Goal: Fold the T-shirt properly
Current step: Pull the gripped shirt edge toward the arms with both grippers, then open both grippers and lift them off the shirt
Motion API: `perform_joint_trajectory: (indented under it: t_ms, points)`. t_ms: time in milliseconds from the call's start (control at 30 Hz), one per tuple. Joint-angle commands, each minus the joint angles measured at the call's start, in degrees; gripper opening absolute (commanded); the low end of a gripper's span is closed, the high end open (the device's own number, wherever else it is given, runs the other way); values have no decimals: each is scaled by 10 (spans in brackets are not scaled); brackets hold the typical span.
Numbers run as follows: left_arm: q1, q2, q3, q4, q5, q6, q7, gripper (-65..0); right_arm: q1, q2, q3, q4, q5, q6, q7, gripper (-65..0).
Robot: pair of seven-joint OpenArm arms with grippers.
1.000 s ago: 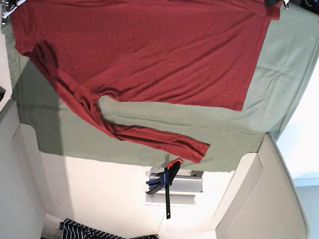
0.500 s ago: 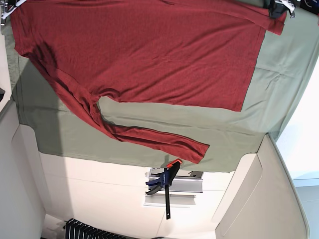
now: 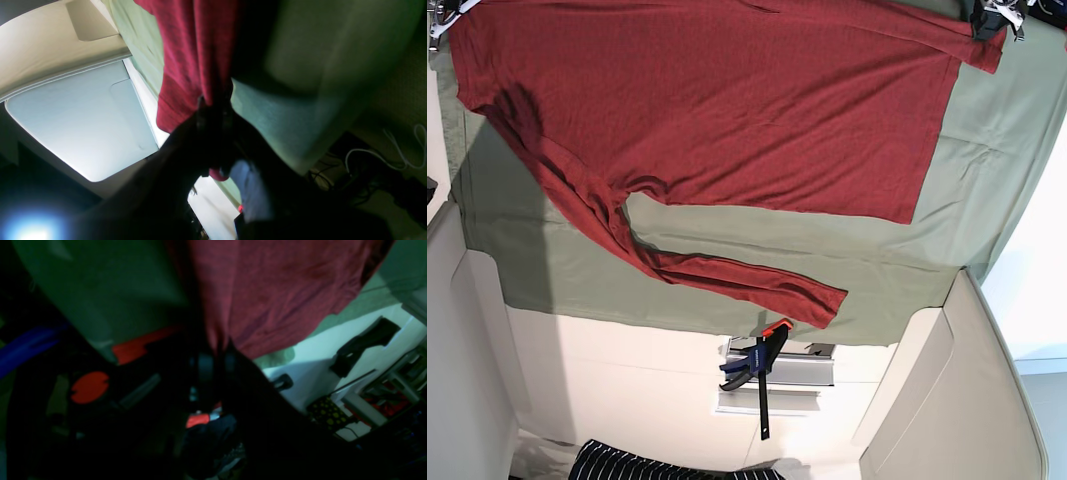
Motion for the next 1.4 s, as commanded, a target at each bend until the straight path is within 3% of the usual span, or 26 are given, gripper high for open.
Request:
perform_joint_trajectory:
  t_ms: [0,267,367,467,533,600,700,867,1200,1367]
  points:
    - [2,-11,-7,4,-8,1,19,-650,4,16,6,5,-13,-4,-20,-650]
    - [2,-11,-7,4,-16,-3,20,-650,4,16,6,5,-13,-4,-19,-650]
    - [2,-11,-7,4,-16,-29,21,-650,4,16,7,5,-13,-4,-20,-650]
    - [2,-11,-7,4,-18,-34,25,-650,4,16,6,5,-13,-4,-20,-645]
    - [2,-11,-7,4,-18,-34,27,-615,4,16,6,5,-13,-4,-19,-466]
    - [2,-11,-7,4,-17,-34,31,-498,4,16,6,5,-13,-4,-19,-374]
    - [2,-11,-7,4,-16,-34,32,-428,4,16,6,5,-13,-15,-19,-372]
    - [2,-11,-7,4,-7,-32,34,-428,4,16,6,5,-13,-15,-19,-372]
    - [2,-11,-7,4,51,-32,117,-428,4,16,6,5,-13,-15,-19,-372]
    - [5,-11,-7,4,51,-38,123,-428,4,16,6,5,-13,-15,-19,-372]
